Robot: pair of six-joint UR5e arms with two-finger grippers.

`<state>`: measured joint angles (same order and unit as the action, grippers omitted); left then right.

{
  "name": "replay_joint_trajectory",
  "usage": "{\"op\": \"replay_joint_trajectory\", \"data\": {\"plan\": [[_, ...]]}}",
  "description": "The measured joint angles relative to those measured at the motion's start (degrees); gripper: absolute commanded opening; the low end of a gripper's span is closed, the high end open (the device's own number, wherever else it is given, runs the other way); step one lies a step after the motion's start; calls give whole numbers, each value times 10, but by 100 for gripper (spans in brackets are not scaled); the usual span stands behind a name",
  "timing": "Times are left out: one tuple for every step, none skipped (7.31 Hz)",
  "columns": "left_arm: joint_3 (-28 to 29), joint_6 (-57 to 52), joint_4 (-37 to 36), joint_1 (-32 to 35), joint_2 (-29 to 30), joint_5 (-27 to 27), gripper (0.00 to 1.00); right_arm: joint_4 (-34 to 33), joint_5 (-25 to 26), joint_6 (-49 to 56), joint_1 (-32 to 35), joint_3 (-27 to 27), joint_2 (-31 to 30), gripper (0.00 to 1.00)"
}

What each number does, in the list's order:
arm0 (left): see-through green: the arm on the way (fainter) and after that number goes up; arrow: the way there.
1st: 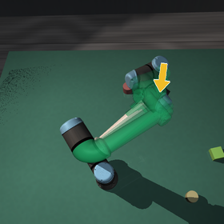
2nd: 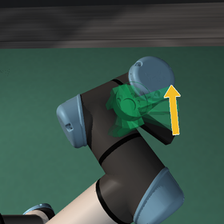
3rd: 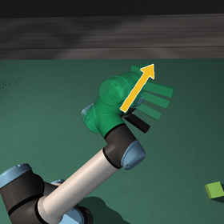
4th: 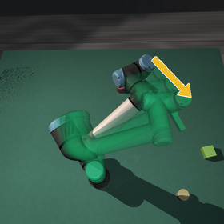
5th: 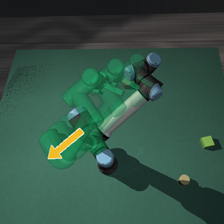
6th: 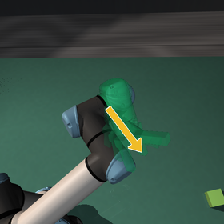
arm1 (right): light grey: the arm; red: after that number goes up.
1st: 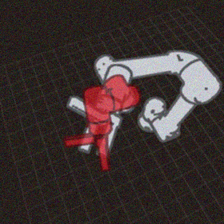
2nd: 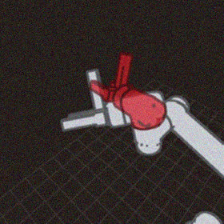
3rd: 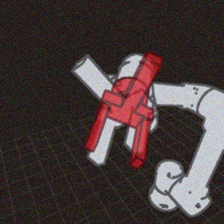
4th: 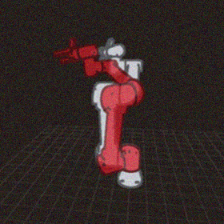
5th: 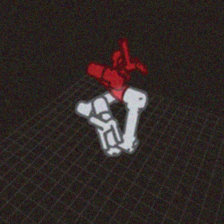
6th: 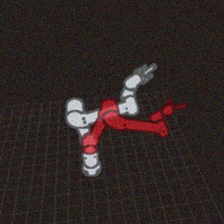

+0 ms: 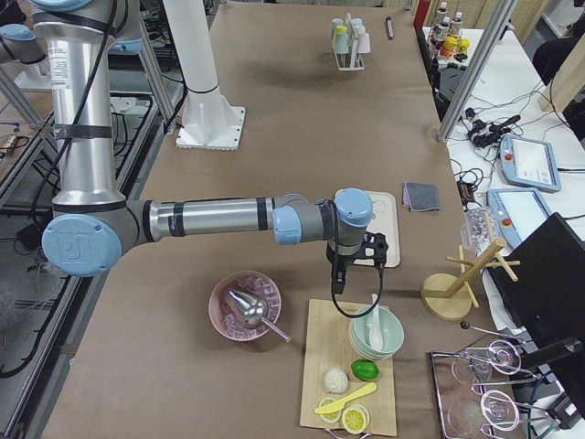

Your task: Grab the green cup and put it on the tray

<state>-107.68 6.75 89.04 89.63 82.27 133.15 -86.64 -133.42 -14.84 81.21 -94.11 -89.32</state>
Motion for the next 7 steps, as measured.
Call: {"op": "replay_joint_trajectory", "data": {"plan": [[3, -2, 1, 3, 0, 0, 97, 1, 0, 1, -2, 2, -1, 100], [5, -8, 2, 6, 0, 0, 97, 3, -2, 3, -2, 3, -2, 100], [7, -16, 0, 10, 0, 0, 97, 4, -3, 4, -2, 2, -3, 100], [4, -9, -1, 12, 1, 1, 97, 4, -3, 4, -2, 1, -3, 100], [-3, 20, 1, 12, 5, 5, 97, 4, -3, 4, -2, 0, -4, 100], [-13, 62, 5, 11, 11, 11, 97, 4, -3, 3, -2, 1, -5, 100], [-25, 97, 7, 8, 15, 14, 97, 4, -4, 3, -2, 2, -6, 100]]}}
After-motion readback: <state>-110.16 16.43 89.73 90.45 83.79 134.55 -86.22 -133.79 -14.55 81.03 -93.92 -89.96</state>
